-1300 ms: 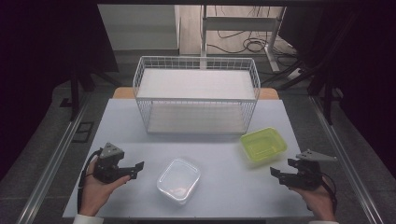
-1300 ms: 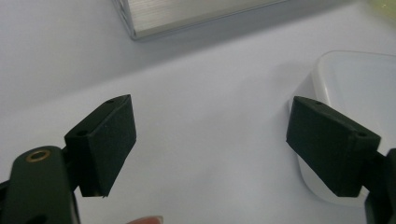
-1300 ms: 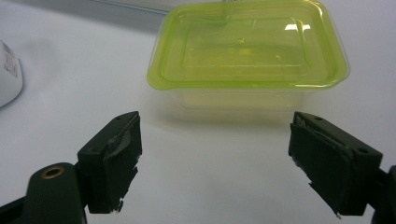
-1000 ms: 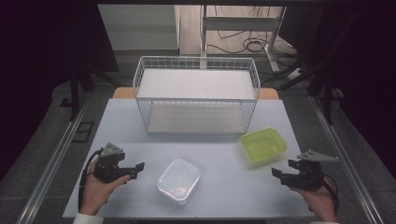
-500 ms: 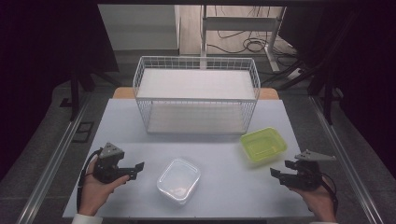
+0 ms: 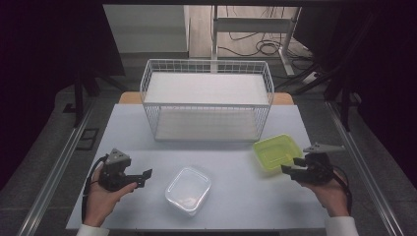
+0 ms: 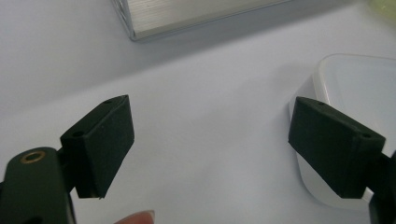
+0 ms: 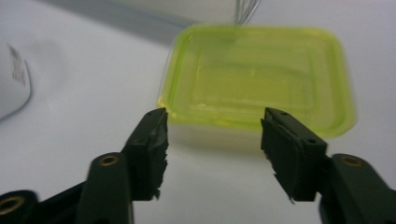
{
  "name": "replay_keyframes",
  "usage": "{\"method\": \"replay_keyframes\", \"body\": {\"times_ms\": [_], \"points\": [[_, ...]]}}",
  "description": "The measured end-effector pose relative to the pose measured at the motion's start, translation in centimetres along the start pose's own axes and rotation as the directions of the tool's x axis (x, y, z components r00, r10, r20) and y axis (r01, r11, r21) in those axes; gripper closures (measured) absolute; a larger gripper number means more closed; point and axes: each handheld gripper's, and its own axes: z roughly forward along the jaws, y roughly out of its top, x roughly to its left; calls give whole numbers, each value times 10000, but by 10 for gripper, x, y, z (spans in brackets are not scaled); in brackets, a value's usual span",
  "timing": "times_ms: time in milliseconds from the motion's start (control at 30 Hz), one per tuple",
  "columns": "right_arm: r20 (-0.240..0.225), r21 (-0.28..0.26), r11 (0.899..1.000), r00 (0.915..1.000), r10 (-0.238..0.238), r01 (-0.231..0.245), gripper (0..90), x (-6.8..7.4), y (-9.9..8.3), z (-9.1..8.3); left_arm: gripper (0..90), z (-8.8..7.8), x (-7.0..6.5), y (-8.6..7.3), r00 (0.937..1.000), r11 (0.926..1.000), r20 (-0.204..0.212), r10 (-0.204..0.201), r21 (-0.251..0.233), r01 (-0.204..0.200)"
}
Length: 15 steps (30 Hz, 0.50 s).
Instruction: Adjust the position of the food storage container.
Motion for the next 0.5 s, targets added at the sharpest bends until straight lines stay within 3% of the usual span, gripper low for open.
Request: {"method": "replay_keyframes", "body": {"times_ms": [100,233,433,500], "points": [[160,67,9996,9995,263,-264,501,-10,15,1,141,0,2,1,9999,9999,-3,-106,-33,106],[343,446,9988,9993,178,-193,589,-20,32,7,138,-2,1,3,9999,9998,-22,-129,-171,129],[689,1447,9886,9971,328,-425,609,-36,57,19,138,-3,0,3,9999,9999,29,-119,-115,119],[717,1508,9870,9964,459,-563,613,-39,60,20,138,-1,1,2,9999,9999,43,-127,-45,127]]}}
